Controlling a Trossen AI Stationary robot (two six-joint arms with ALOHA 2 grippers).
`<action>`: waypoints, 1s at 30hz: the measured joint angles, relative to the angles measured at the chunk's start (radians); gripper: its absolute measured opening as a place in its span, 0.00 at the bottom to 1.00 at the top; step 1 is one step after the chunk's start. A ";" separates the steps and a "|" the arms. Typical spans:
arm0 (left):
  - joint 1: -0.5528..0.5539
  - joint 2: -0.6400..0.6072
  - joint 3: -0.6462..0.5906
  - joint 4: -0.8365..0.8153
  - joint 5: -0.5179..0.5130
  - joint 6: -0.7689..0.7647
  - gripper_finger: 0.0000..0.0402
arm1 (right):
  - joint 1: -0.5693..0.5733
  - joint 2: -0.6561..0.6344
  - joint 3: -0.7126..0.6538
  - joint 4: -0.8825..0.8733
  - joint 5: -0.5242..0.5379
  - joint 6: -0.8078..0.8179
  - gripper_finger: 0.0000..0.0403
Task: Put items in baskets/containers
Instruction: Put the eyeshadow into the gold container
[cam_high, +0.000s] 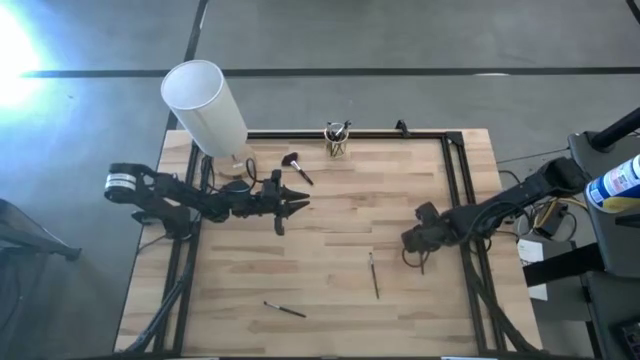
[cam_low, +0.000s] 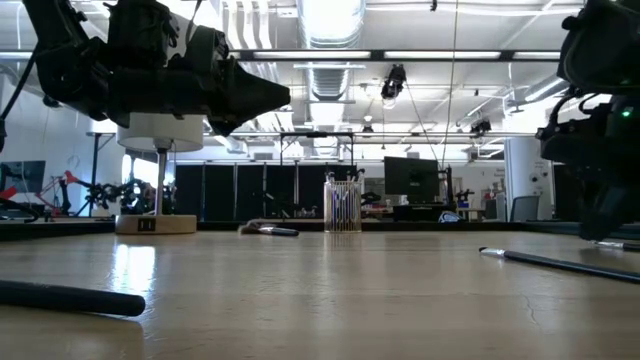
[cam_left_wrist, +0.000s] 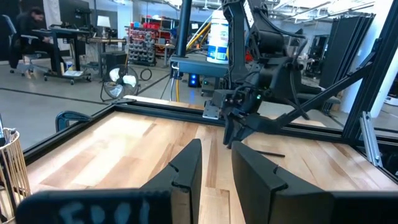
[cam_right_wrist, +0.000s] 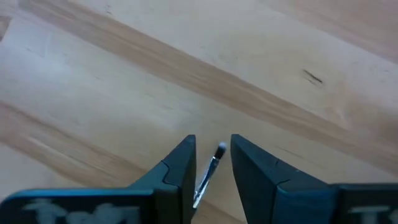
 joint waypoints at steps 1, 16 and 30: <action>0.000 0.000 0.000 0.000 0.000 0.000 0.21 | -0.005 0.000 -0.002 0.001 -0.006 -0.003 0.23; 0.000 0.000 0.000 0.000 0.000 0.000 0.21 | -0.023 0.000 -0.015 -0.002 -0.046 -0.013 0.16; 0.000 0.000 0.000 0.000 0.000 0.000 0.21 | -0.023 -0.001 -0.015 0.001 -0.069 -0.081 0.02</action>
